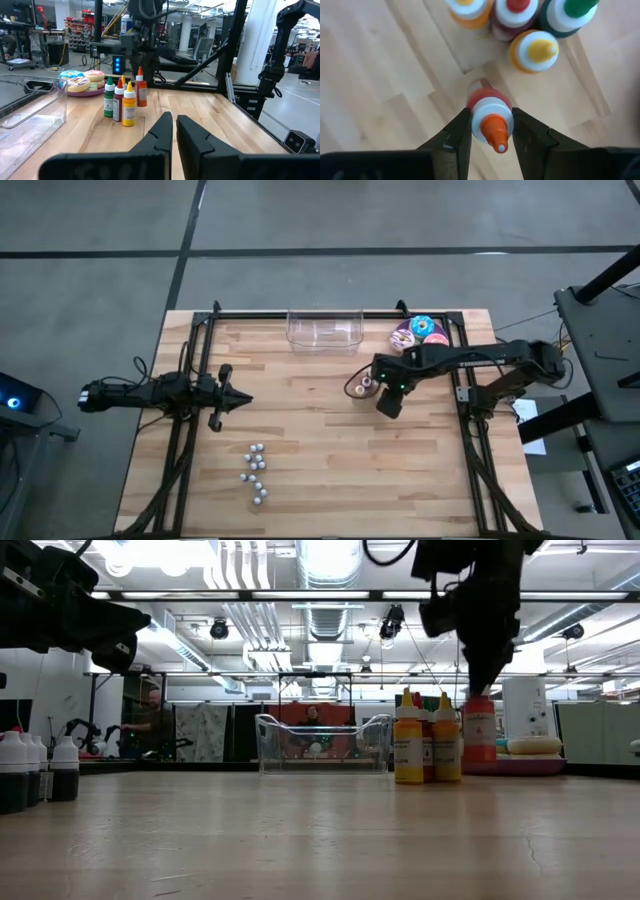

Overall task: Pick & Place food coloring
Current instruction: Put the large orange food coloring bottle into the transparent bin

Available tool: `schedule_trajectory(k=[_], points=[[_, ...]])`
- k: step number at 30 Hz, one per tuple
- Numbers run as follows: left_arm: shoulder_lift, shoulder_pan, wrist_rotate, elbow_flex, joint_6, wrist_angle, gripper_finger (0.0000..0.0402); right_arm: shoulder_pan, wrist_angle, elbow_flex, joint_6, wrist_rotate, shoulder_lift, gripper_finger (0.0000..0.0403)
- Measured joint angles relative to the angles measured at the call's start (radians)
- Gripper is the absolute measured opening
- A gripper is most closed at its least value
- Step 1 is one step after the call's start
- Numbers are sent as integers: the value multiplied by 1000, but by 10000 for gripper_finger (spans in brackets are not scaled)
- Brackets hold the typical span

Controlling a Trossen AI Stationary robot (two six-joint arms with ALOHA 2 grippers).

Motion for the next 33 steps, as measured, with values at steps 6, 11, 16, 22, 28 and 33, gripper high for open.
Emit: schedule_trajectory(k=[6,11,16,22,28,33], points=[[0,0,0,0,0,0,0,1,-14,3,0,-95,-101,106],[0,0,0,0,0,0,0,-3,-13,48,-32,-151,-163,106],[0,0,0,0,0,0,0,-33,-39,145,-142,-159,-167,106],[0,0,0,0,0,0,0,-108,-72,262,-327,-151,-128,106],[0,0,0,0,0,0,0,-202,-72,345,-540,-145,-61,105],[0,0,0,0,0,0,0,-267,-72,401,-631,-145,-3,105]])
